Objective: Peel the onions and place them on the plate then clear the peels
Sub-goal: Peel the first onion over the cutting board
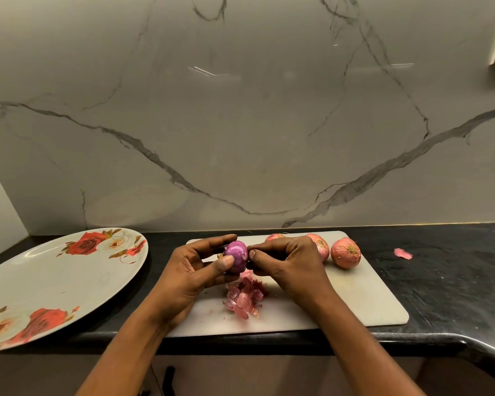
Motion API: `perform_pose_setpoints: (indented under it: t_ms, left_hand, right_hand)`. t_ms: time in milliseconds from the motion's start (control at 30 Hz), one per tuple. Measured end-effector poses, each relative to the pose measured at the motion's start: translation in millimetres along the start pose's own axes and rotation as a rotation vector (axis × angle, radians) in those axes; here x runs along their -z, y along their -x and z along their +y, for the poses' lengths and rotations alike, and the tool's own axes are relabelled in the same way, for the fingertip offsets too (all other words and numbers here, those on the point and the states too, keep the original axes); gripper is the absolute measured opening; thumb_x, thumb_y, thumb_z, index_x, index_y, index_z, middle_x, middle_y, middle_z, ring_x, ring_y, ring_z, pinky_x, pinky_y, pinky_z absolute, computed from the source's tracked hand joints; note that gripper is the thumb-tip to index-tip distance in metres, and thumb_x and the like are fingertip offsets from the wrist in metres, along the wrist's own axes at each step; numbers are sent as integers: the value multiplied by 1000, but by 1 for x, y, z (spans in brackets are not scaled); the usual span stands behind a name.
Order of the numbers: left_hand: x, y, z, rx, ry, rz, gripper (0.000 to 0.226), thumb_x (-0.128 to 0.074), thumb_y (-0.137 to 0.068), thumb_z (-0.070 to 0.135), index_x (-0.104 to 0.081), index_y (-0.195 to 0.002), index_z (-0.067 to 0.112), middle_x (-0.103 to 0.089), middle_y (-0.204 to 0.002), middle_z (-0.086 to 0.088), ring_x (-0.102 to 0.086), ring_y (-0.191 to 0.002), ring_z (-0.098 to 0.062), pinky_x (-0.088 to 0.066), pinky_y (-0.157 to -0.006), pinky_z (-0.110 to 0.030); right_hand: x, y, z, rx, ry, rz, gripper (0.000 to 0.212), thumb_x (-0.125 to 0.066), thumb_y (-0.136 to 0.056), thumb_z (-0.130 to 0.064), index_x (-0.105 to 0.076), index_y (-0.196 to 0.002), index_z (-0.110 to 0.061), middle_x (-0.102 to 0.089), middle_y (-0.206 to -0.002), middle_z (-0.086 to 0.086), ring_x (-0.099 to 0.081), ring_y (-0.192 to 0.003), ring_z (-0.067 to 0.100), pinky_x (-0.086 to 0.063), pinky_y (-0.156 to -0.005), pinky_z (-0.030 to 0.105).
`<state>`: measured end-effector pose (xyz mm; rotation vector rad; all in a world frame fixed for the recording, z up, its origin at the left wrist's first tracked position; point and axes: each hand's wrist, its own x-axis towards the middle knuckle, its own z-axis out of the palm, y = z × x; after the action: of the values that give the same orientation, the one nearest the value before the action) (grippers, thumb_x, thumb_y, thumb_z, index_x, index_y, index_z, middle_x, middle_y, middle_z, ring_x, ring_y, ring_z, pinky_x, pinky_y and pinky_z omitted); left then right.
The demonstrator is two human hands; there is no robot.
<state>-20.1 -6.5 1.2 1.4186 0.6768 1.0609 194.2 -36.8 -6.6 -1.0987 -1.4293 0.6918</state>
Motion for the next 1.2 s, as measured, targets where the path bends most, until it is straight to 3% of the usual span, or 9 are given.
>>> perform_pose_setpoints:
  t_ms: [167, 267, 500, 633, 767, 967, 1200]
  left_hand:
    - [-1, 0, 1, 2, 10, 18, 49, -74, -85, 6, -70, -133, 12, -71, -133, -12, -75, -112, -36, -65, -88, -40]
    - [-1, 1, 1, 0, 12, 15, 48, -74, -85, 4, -70, -132, 11, -72, -131, -12, -75, -111, -35, -65, -85, -38]
    - [-2, 0, 1, 3, 30, 29, 47, -76, -83, 5, -73, -128, 13, -73, -128, -10, -75, -110, -37, -65, -83, -38]
    - [-1, -1, 1, -13, 46, 47, 48, -76, -82, 5, -71, -129, 12, -73, -128, -9, -74, -113, -38, -65, -86, -40]
    - [0, -1, 0, -25, 37, 54, 49, -77, -82, 4, -70, -130, 12, -73, -128, -8, -74, -114, -35, -65, -88, -42]
    - [1, -1, -1, -19, 25, 46, 49, -78, -82, 6, -70, -129, 13, -72, -129, -8, -73, -116, -37, -64, -90, -45]
    - [0, -1, 0, -13, -4, 28, 50, -78, -82, 8, -69, -130, 14, -73, -127, -2, -74, -115, -35, -64, -89, -44]
  right_hand:
    - [0, 3, -3, 23, -3, -45, 24, -84, -89, -30, -84, -110, -17, -83, -95, -4, -80, -90, 15, -67, -81, 39]
    - [2, 3, -3, 42, 33, -49, 22, -85, -89, -24, -84, -110, -17, -83, -94, -6, -79, -88, 12, -66, -81, 35]
    - [-1, 0, 0, 26, 25, -6, 15, -76, -93, -9, -85, -104, -16, -82, -90, -2, -80, -85, 18, -67, -80, 44]
    - [-1, 2, -1, 29, 7, 6, 11, -78, -95, -19, -84, -105, -19, -82, -93, -3, -80, -88, 16, -67, -80, 41]
    - [1, 4, -4, 77, 58, -24, 21, -86, -88, -28, -84, -108, -23, -82, -97, -10, -78, -92, 8, -65, -82, 32]
    - [0, -1, 2, 75, 60, -24, 14, -83, -91, -22, -85, -104, -19, -81, -90, -5, -79, -85, 18, -67, -76, 43]
    - [-1, -2, 3, 32, 48, 30, 5, -78, -95, -17, -81, -97, -21, -80, -86, -1, -79, -82, 18, -67, -77, 45]
